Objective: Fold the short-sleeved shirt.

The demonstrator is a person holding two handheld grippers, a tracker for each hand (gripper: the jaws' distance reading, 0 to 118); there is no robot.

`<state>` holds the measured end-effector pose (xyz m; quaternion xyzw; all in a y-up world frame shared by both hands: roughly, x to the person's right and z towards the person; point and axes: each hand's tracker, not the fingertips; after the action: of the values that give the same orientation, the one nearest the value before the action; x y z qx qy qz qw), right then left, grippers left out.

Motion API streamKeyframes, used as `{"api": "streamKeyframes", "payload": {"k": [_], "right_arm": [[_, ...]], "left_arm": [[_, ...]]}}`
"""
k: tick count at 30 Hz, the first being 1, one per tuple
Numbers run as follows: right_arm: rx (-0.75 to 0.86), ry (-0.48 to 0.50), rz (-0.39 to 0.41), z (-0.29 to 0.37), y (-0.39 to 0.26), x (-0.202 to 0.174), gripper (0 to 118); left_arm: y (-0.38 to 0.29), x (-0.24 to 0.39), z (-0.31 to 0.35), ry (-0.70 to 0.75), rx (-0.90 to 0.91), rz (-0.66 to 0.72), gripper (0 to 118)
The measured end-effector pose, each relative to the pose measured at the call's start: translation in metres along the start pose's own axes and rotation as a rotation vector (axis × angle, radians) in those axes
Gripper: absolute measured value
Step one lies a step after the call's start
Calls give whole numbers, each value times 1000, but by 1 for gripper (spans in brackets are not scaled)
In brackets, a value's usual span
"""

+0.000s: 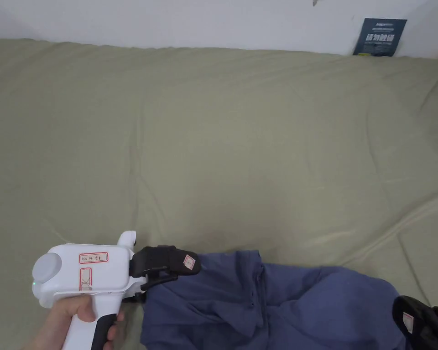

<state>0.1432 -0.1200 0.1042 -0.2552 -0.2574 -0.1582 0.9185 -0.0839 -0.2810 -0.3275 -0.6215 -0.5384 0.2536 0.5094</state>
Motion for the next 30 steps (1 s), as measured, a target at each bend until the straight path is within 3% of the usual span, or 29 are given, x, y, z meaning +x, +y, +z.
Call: {"api": "streamKeyframes", "payload": {"k": [1,2,3,5,10,14,18,25,30], "right_arm": [[14,-8,4,3,1,-1,1],[24,-1,8,5,2,-2,1],[27,6,7,8,4,-2,1],[42,17,3,11,5,-2,1],[54,49,23,10,8,-1,1],[69,79,23,6,10,0,1],[68,99,40,0,11,0,1],[76,119,26,4,6,3,1],[90,117,-14,13,-2,15,1]], "left_arm": [[0,4,-4,34,3,-23,15],[-2,8,-9,223,1,-77,6],[-8,7,-17,331,73,-112,6],[-23,13,-6,189,55,-41,6],[-31,31,55,270,175,-58,6],[-45,61,124,446,338,19,6],[-52,104,159,720,381,-74,6],[-47,176,83,864,264,-161,6],[-48,208,-10,1032,159,-347,6]]}}
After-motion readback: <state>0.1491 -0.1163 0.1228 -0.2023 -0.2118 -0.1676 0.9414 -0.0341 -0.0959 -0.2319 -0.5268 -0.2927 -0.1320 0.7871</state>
